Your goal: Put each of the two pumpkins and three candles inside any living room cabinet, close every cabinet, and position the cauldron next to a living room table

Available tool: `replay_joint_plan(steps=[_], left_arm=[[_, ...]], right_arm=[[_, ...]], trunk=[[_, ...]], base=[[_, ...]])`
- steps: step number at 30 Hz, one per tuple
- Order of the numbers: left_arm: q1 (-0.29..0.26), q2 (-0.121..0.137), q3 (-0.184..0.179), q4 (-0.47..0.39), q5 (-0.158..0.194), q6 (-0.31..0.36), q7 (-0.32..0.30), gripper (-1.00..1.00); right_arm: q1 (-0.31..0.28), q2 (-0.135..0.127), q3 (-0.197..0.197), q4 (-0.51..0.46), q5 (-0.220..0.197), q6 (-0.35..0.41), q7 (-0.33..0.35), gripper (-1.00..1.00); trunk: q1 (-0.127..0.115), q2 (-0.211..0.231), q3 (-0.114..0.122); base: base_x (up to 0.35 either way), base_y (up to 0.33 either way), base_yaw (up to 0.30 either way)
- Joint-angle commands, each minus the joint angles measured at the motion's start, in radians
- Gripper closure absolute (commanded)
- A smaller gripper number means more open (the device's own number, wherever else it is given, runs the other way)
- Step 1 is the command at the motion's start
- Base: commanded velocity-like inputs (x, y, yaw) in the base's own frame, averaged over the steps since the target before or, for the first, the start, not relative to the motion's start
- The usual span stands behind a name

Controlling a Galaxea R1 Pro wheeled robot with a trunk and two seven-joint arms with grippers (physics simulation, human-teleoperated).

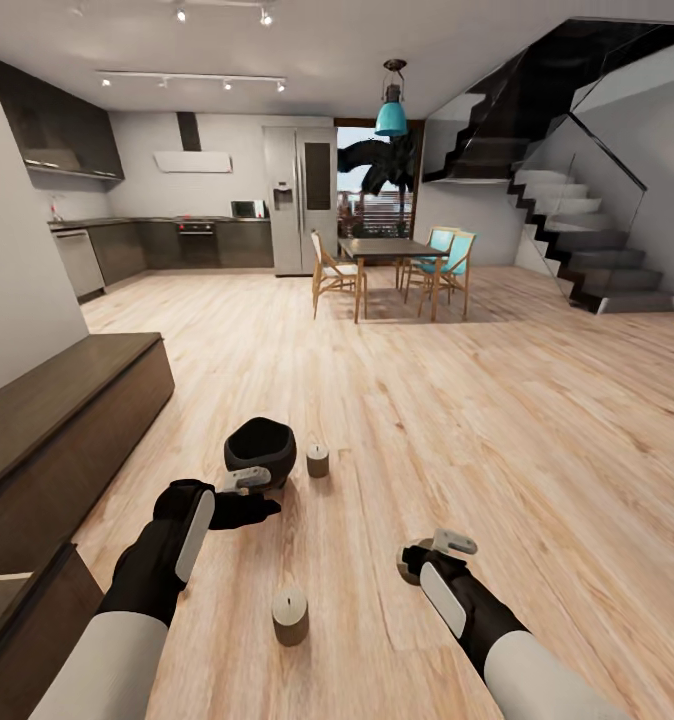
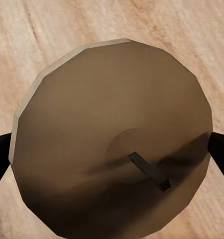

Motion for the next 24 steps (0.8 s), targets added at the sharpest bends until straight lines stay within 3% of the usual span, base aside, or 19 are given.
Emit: replay_joint_plan(steps=[1,7,15,24], left_arm=[[0.0,-0.001,0.003,-0.001,0.001,0.005,-0.003,-1.0],[-0.001,-0.002,0.004,0.0,0.0,0.005,-0.002,-1.0],[-0.002,-0.003,0.002,0.029,-0.005,0.005,0.007,-1.0],[-0.065,-0.004,0.004,0.297,0.003,0.005,0.004,-1.0]], right_arm=[[-0.001,-0.001,0.006,-0.002,-0.007,0.004,-0.008,1.0],[-0.001,-0.001,0.006,-0.001,-0.008,0.003,-0.01,1.0],[-0.001,-0.001,0.006,-0.001,-0.008,0.002,-0.01,1.0],[-0.001,-0.001,0.006,-0.029,-0.009,0.007,-0.009,1.0]], trunk=[[0.0,0.0,-0.001],[0.0,0.0,-0.001],[0.0,0.0,-0.001],[0.0,0.0,-0.001]], base=[[0.0,0.0,-0.001],[0.057,0.0,0.0],[0.285,0.0,0.0],[0.248,0.0,0.0]])
